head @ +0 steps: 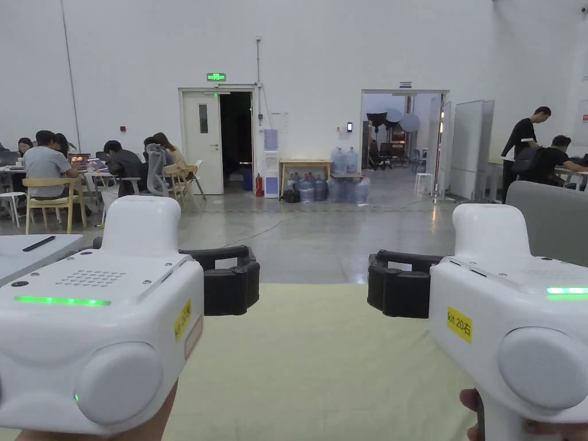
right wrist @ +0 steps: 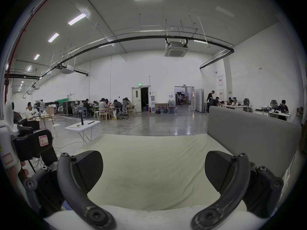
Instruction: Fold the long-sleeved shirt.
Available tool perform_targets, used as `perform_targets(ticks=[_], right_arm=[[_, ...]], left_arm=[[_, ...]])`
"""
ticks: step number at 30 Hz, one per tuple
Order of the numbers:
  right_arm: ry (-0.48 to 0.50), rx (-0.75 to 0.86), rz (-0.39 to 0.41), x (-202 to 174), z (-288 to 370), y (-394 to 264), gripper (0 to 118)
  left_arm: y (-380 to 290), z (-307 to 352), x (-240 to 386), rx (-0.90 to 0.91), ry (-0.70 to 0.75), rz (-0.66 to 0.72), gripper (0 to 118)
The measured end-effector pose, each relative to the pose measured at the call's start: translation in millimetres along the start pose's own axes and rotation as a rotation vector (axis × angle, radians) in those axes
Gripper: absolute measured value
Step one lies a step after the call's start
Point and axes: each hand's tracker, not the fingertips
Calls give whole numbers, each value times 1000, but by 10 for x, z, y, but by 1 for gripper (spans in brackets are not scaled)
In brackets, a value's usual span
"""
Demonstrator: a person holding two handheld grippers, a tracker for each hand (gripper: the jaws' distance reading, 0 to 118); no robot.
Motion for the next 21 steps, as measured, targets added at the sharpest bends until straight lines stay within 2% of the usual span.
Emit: perform_targets(ticks=[21], right_arm=[[23,-7,4,-34,-4,-21,118]], left_arm=[[-21,8,-7,-14,-7,3,118]])
